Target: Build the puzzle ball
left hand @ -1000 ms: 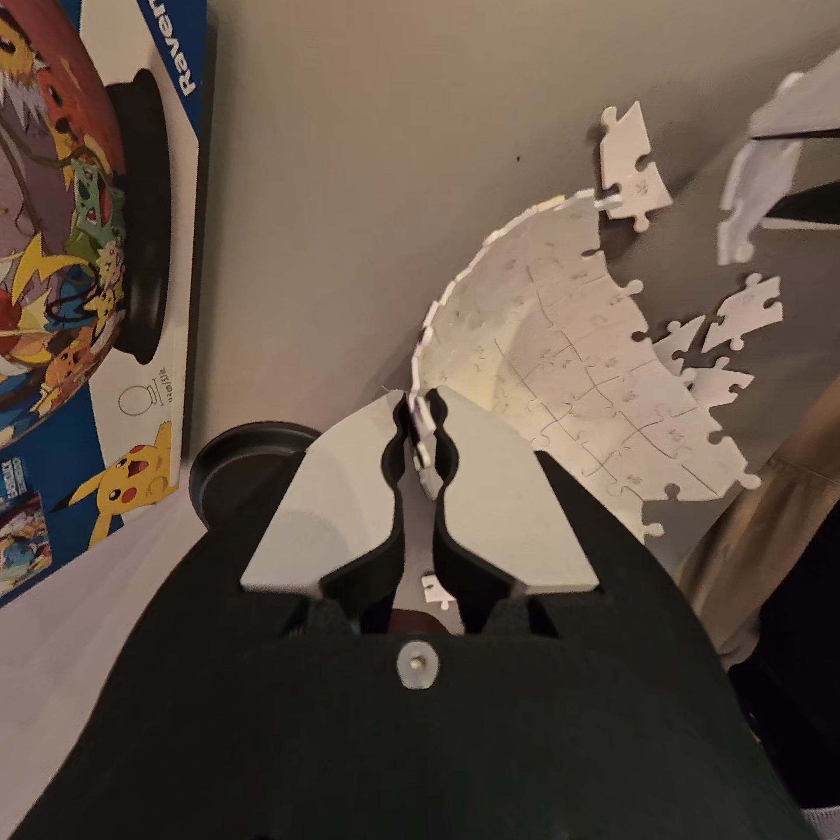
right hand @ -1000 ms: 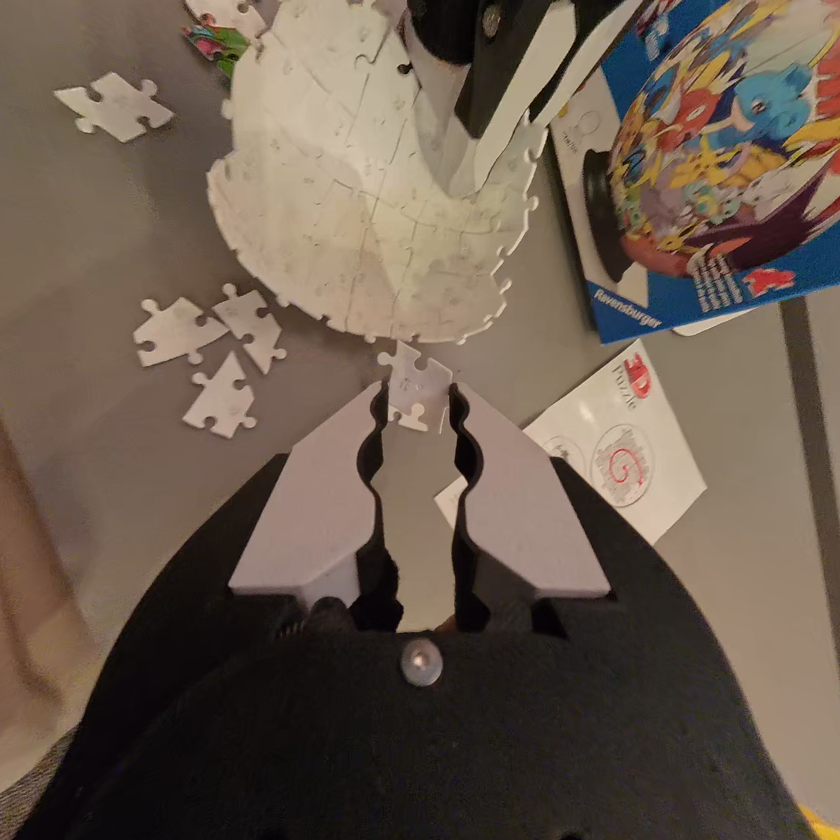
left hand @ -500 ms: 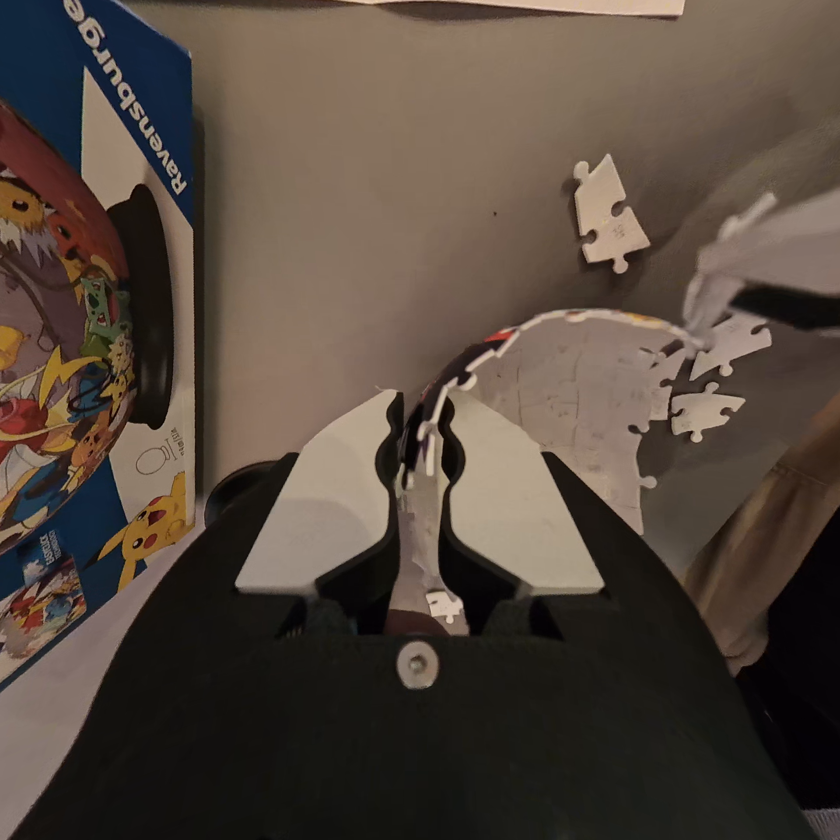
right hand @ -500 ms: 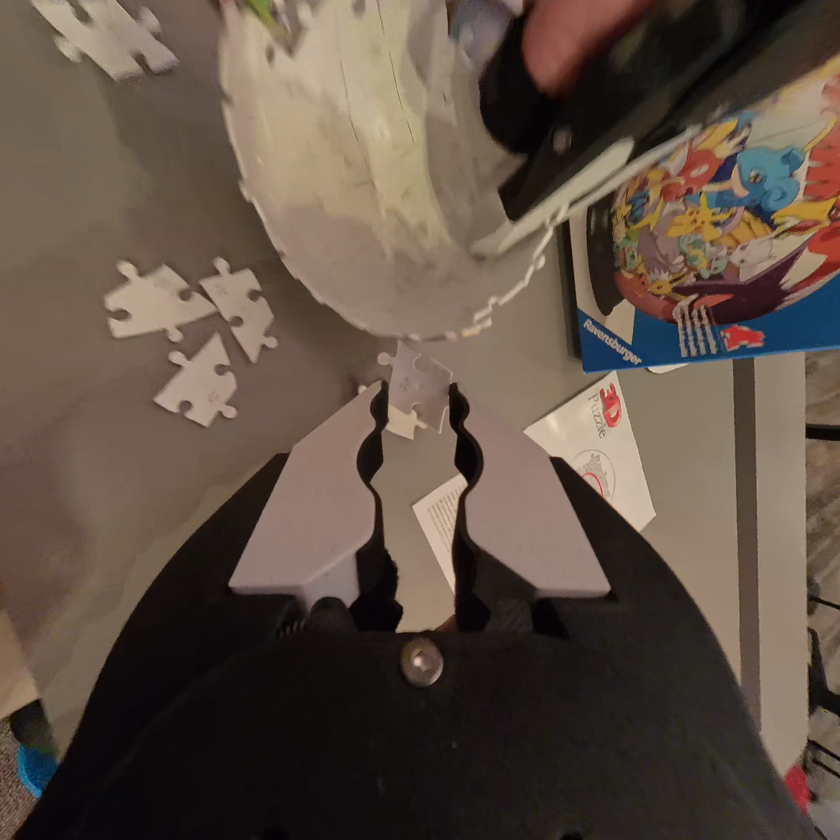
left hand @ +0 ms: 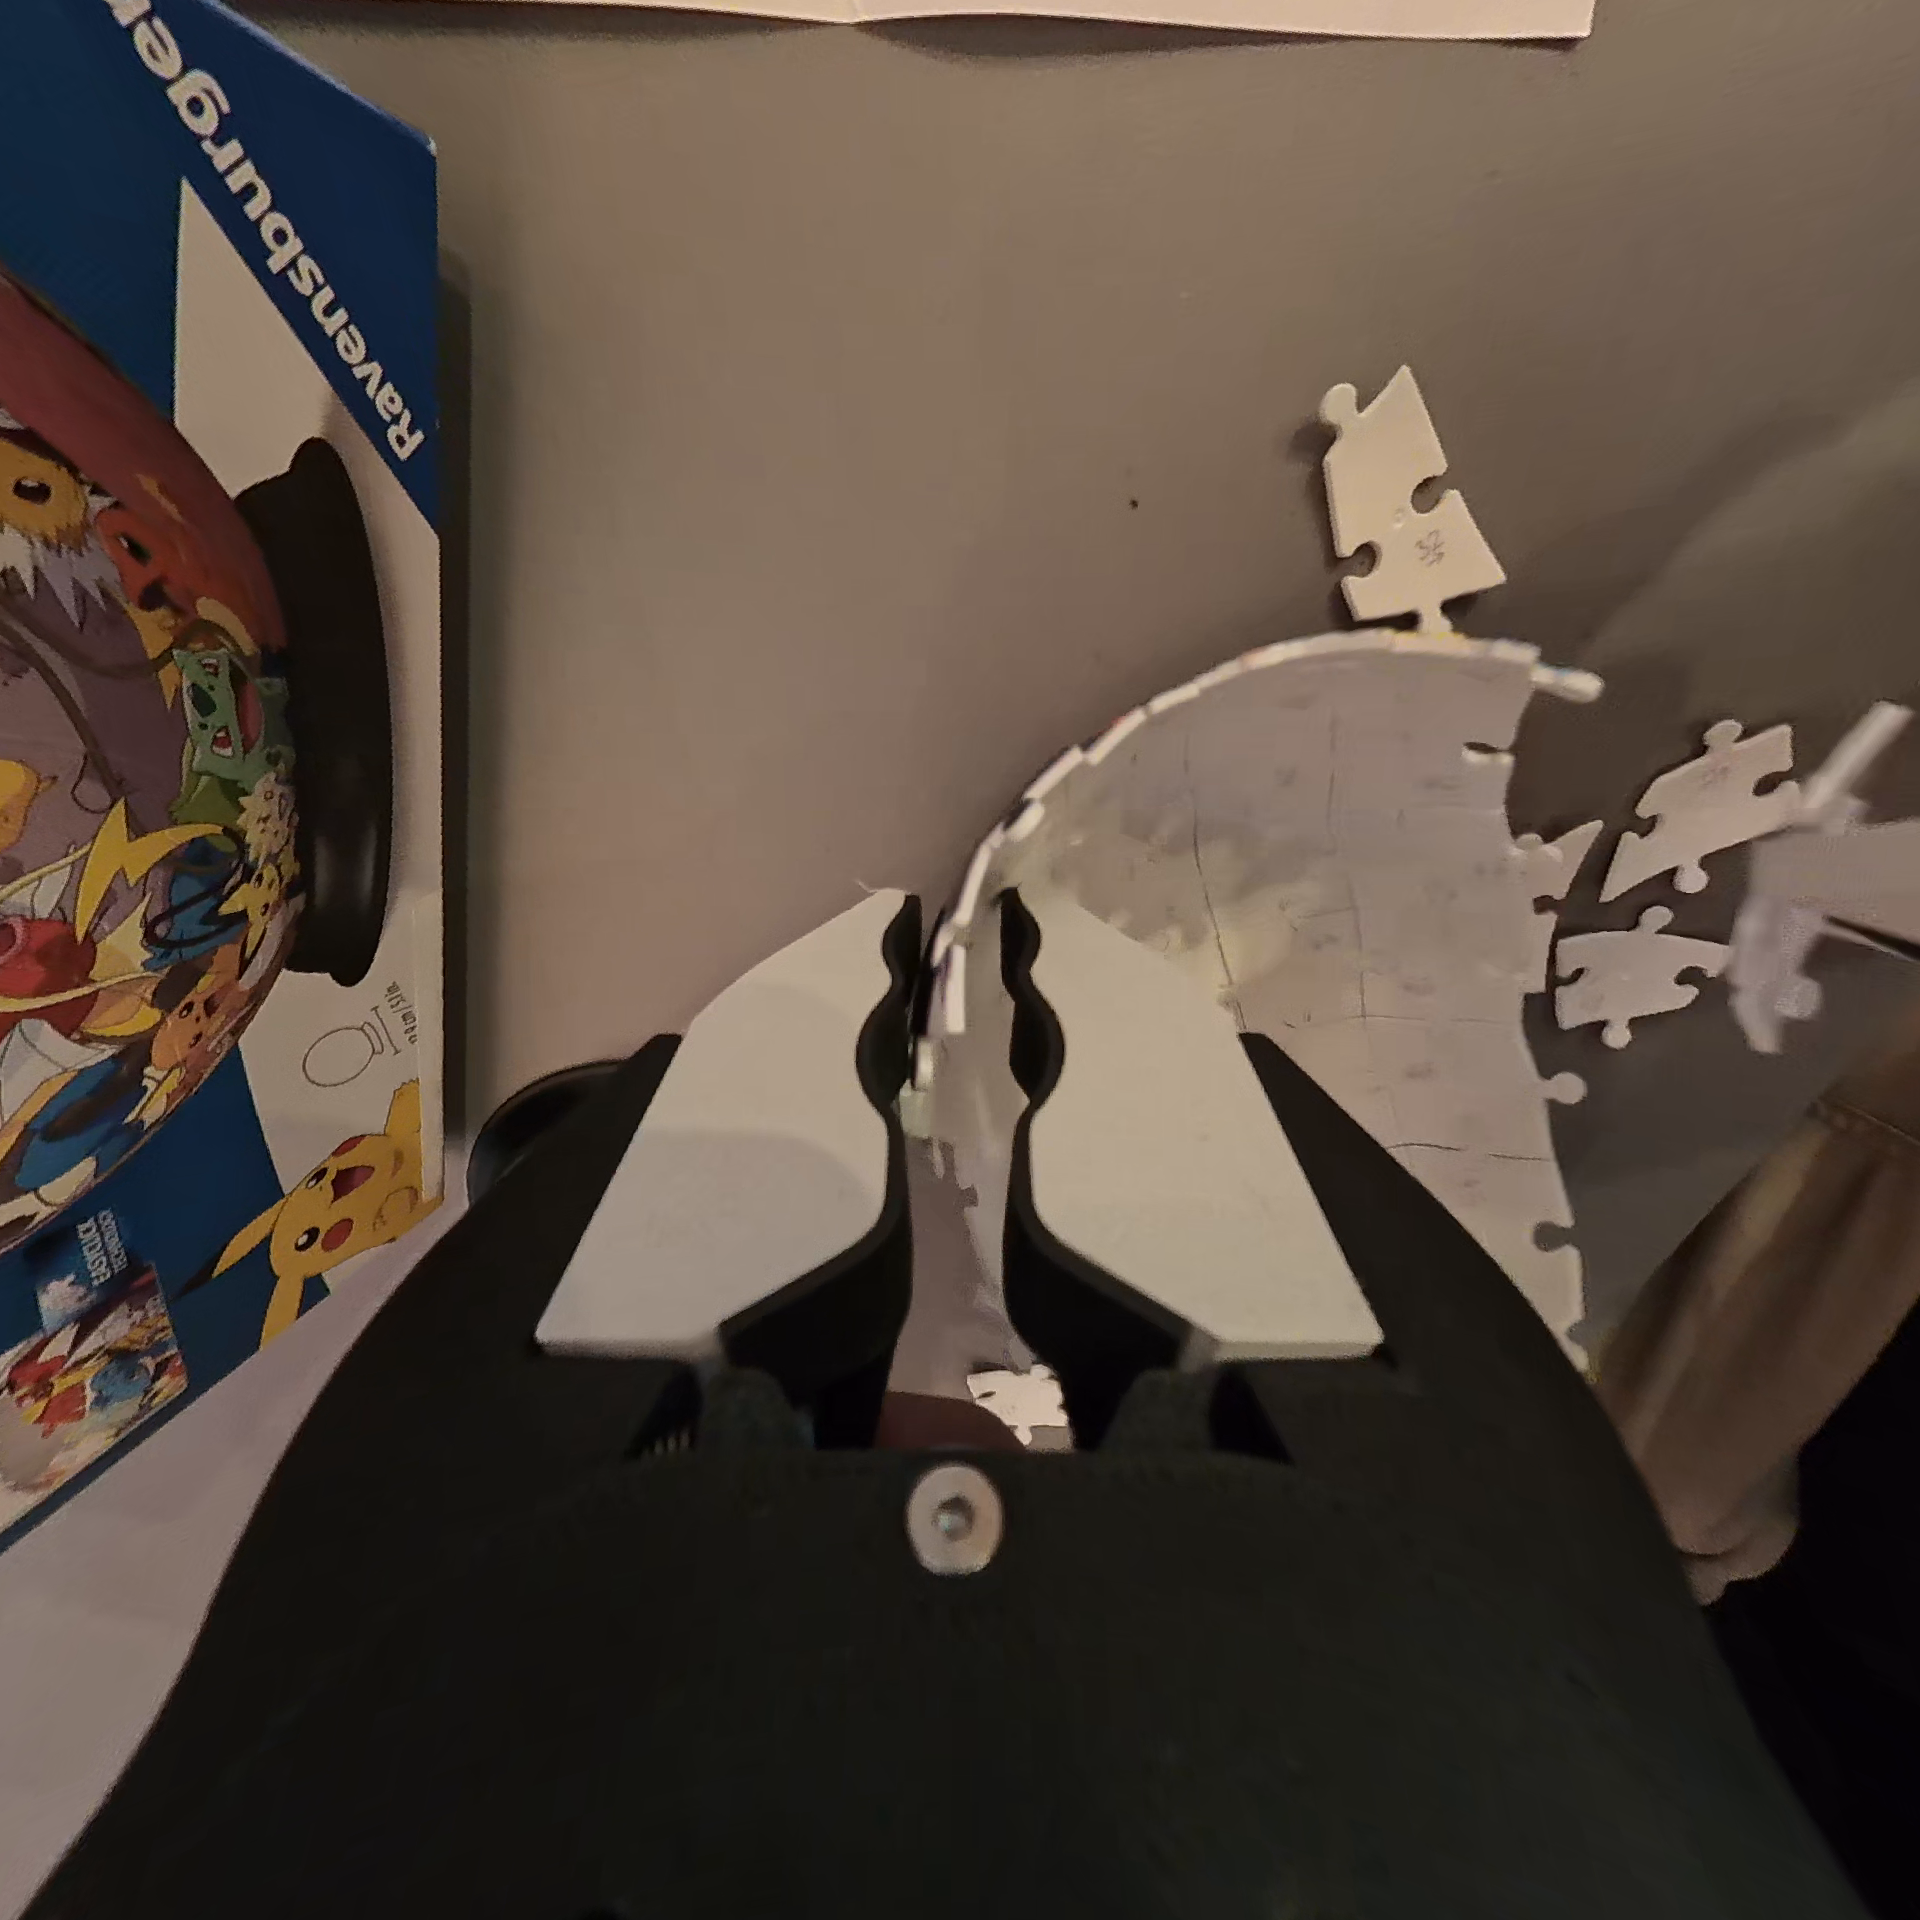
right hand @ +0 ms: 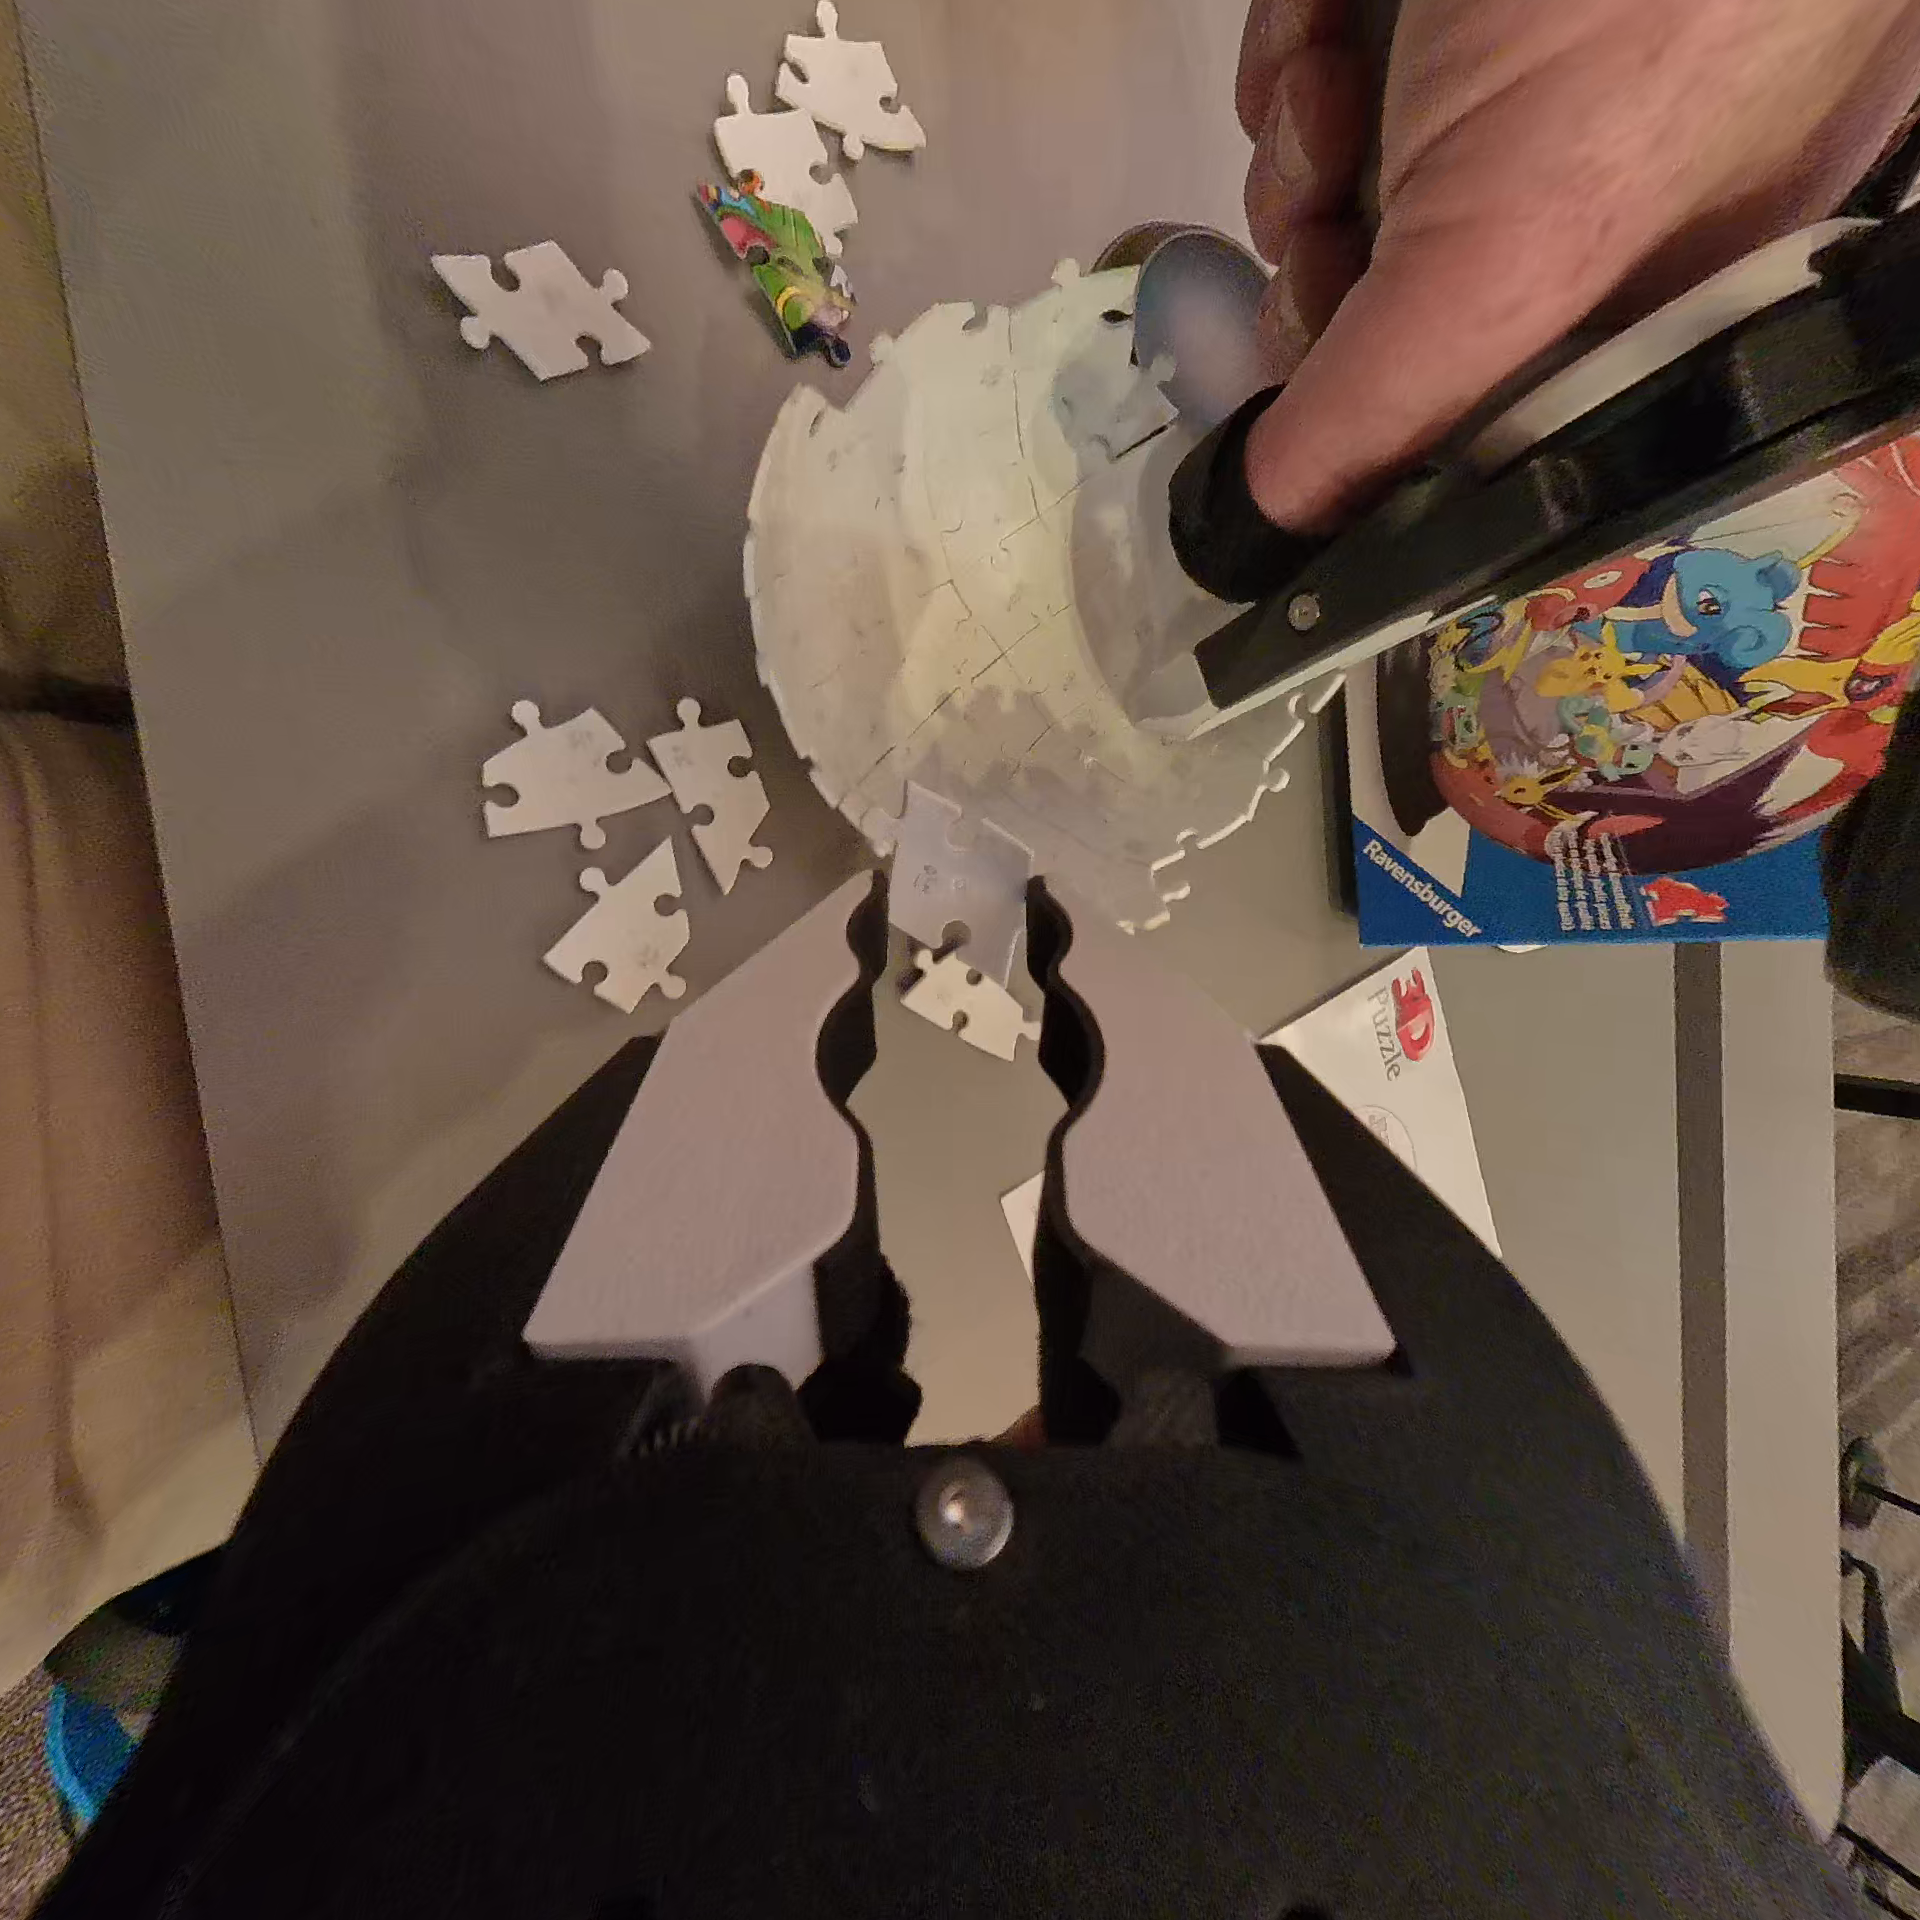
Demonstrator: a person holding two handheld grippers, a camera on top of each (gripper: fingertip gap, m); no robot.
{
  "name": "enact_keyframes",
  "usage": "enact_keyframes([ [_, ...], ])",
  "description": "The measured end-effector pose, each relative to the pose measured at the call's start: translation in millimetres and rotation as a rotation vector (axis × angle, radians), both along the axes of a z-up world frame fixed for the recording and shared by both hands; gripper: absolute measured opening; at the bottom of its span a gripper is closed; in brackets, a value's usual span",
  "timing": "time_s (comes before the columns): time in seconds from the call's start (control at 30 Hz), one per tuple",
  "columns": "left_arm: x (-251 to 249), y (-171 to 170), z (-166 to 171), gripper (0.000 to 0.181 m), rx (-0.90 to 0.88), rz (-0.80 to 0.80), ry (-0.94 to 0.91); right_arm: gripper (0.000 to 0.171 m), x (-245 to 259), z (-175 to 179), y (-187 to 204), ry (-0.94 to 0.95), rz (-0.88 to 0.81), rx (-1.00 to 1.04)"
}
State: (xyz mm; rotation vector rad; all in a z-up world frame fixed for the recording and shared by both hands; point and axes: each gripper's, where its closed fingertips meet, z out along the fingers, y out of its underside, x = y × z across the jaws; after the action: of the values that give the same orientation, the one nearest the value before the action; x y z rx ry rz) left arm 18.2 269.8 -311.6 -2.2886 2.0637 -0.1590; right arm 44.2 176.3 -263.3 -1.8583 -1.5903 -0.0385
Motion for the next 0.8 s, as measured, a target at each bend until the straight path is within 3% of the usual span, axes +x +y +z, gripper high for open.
enact_keyframes([
  [0.27, 0, 5, 2, 0.02, 0.048, 0.005, -0.018, 0.025, 15, -40, 19, -0.002, -0.039, -0.046],
  [0.53, 18, 16, 38, 0.033, 0.236, -0.035, -0.117, 0.025, 25, -52, 26, 0.136, -0.049, -0.119],
  [0.67, 32, 14, 62, 0.035, 0.339, -0.136, -0.216, 0.025, 27, -55, 32, 0.17, -0.049, -0.14],
  [0.8, 38, 11, 54, 0.045, 0.378, -0.235, -0.188, 0.025, 23, -58, 34, 0.196, -0.032, -0.165],
])
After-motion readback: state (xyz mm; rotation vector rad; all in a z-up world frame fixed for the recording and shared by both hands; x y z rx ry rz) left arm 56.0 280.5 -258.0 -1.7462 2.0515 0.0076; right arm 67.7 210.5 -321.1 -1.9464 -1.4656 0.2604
